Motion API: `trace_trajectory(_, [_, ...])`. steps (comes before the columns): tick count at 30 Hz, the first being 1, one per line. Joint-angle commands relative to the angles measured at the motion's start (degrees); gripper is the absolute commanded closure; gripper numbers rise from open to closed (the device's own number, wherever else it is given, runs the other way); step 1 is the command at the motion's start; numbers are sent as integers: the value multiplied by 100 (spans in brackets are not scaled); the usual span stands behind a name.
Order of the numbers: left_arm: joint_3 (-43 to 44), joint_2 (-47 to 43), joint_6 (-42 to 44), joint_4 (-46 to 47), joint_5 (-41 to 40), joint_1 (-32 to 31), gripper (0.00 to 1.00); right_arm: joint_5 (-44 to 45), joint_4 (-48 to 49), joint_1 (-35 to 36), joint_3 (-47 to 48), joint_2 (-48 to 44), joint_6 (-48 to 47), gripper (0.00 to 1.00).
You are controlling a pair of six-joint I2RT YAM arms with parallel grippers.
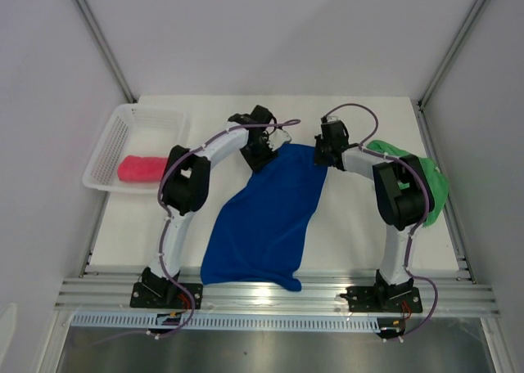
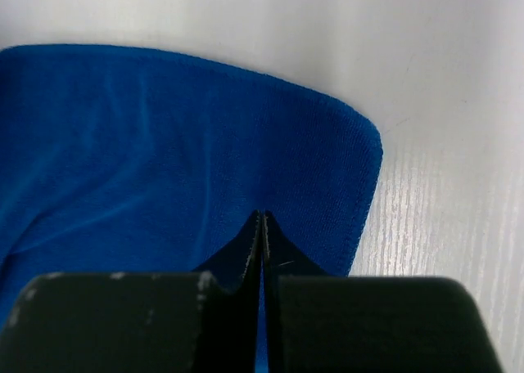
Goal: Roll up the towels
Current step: Flatten the towel
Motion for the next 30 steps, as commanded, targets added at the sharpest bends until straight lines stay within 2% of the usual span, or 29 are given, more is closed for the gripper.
trace_trajectory(1, [421, 175, 484, -167, -798, -82, 45, -44, 61, -111, 114, 146, -70, 100])
trace_trajectory(7, [686, 491, 747, -361, -1527, -196, 40, 289, -429, -296, 403, 611, 98, 99])
trace_trajectory(11, [984, 711, 923, -756, -1740, -232, 37, 483, -1055, -401, 1001, 1129, 124, 98])
trace_trajectory(15, [1265, 914, 924, -1047, -1995, -232, 37, 677, -1214, -498, 1527, 1394, 194, 97])
trace_trajectory(23, [1283, 826, 582, -793, -1898, -118, 38, 229, -1337, -560, 2583, 1922, -95, 97])
trace_trajectory(28, [1292, 817, 502, -529, -2136, 49, 38, -60, -1276, -569, 2646, 1703, -245, 95])
trace_trajectory(30, [1292, 756, 441, -458, -2127, 84, 41, -192, -1144, -560, 2444, 1510, -350, 93])
